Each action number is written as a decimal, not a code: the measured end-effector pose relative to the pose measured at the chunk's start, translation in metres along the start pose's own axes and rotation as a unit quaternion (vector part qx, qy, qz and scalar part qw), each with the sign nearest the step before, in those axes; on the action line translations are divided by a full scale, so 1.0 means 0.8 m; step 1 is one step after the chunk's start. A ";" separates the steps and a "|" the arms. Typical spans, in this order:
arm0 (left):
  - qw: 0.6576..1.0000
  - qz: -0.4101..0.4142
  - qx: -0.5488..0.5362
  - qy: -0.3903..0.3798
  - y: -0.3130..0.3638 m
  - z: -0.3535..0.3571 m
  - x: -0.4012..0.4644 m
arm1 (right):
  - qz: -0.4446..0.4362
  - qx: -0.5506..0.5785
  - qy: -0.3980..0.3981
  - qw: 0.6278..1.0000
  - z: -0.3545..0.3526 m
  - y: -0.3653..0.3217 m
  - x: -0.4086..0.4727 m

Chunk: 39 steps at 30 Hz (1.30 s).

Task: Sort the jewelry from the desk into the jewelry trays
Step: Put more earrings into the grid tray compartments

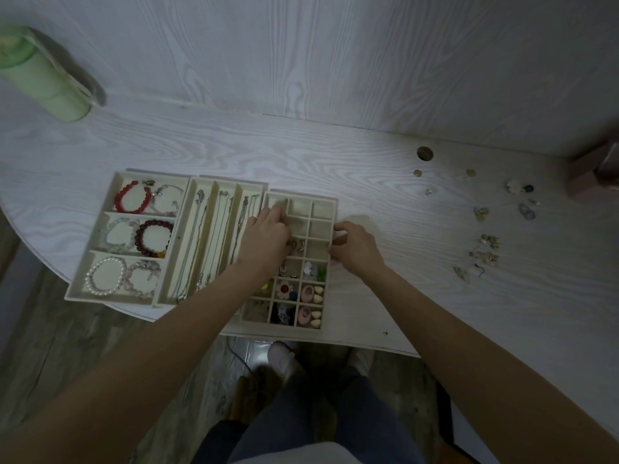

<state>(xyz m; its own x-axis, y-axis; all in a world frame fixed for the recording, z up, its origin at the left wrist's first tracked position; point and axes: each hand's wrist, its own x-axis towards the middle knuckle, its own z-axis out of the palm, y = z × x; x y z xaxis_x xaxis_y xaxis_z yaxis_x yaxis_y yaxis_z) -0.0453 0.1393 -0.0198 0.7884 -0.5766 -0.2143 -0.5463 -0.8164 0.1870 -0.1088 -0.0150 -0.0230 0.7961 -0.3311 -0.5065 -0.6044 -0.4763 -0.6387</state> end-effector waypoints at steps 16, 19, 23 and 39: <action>1.000 -0.005 -0.026 -0.007 -0.001 -0.006 -0.002 | -0.012 -0.018 0.008 1.000 0.002 -0.001 0.003; 1.000 0.005 -0.015 -0.010 0.001 -0.007 -0.004 | -0.018 -0.020 0.009 1.000 0.001 0.000 0.003; 1.000 -0.005 -0.004 -0.009 0.006 -0.008 -0.005 | -0.029 -0.013 0.005 0.999 0.000 0.004 0.001; 0.995 0.022 -0.100 0.005 0.185 -0.023 0.043 | -0.050 0.034 0.122 0.991 -0.150 0.122 -0.032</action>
<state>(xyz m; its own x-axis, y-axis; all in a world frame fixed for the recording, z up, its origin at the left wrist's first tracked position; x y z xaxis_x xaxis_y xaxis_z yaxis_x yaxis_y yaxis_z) -0.0938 -0.0003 0.0182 0.7683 -0.6108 -0.1914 -0.5147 -0.7673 0.3826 -0.1845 -0.1503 -0.0028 0.8303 -0.4760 -0.2900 -0.5170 -0.4631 -0.7199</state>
